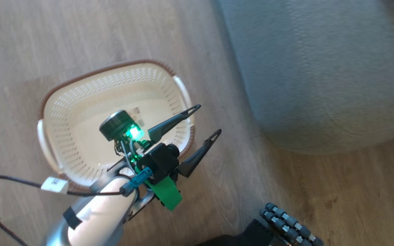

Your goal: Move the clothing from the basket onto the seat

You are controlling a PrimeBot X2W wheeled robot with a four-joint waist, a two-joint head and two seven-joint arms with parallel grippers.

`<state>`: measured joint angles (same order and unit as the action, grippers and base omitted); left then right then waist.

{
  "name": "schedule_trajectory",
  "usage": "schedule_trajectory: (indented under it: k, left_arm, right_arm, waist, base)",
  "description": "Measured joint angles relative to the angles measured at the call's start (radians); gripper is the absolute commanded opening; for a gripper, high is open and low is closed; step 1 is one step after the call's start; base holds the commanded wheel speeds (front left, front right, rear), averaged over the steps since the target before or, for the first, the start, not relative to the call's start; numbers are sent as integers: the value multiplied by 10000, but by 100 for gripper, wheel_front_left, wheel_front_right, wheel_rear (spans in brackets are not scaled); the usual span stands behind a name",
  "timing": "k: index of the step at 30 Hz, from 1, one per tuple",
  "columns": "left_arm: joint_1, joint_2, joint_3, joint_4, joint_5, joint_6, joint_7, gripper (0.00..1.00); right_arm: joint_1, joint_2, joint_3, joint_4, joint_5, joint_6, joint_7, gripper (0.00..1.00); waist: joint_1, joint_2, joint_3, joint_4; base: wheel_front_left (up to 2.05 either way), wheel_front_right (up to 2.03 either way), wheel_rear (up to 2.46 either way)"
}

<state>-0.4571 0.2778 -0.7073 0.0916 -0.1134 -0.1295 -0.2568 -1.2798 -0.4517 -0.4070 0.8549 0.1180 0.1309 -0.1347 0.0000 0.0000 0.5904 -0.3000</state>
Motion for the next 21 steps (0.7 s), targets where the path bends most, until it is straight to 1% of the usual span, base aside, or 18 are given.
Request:
schedule_trajectory:
  k: [6,9,10,13,16,19,21]
  left_arm:
    - [-187,-65,-36,-79,-113,0,0,100]
    - [-321,-67,-23,-104,-113,0,0,100]
    - [-321,-67,-23,-104,-113,0,0,100]
    - [-355,-65,-12,-117,-113,0,0,100]
    - [-356,-58,-6,-117,-115,0,0,100]
    - [-357,-38,8,-117,-113,0,0,100]
    - [-359,-36,31,-119,-113,0,0,100]
  right_arm:
    - [-301,-105,-823,765,-1152,0,33,0]
    - [-299,-94,-1668,1076,-1774,0,117,0]
    - [-299,-94,-1668,1076,-1774,0,117,0]
    - [-211,-58,-2685,1237,-2452,0,117,0]
    - [69,75,-3526,1246,-3430,0,130,0]
    - [407,362,-4416,1235,-4050,0,226,0]
    - [647,548,-4684,1231,-4460,0,349,0]
  waist:
    - [1,0,479,572]
    - [2,0,678,788]
    - [2,0,678,788]
    - [1,0,817,938]
    - [1,0,891,1011]
    - [1,0,919,1029]
    - [-1,0,929,1024]
  base:
    - [0,0,0]
    - [0,0,0]
    - [0,0,0]
    - [0,0,0]
    - [0,0,0]
    - [0,0,0]
    - [0,0,0]
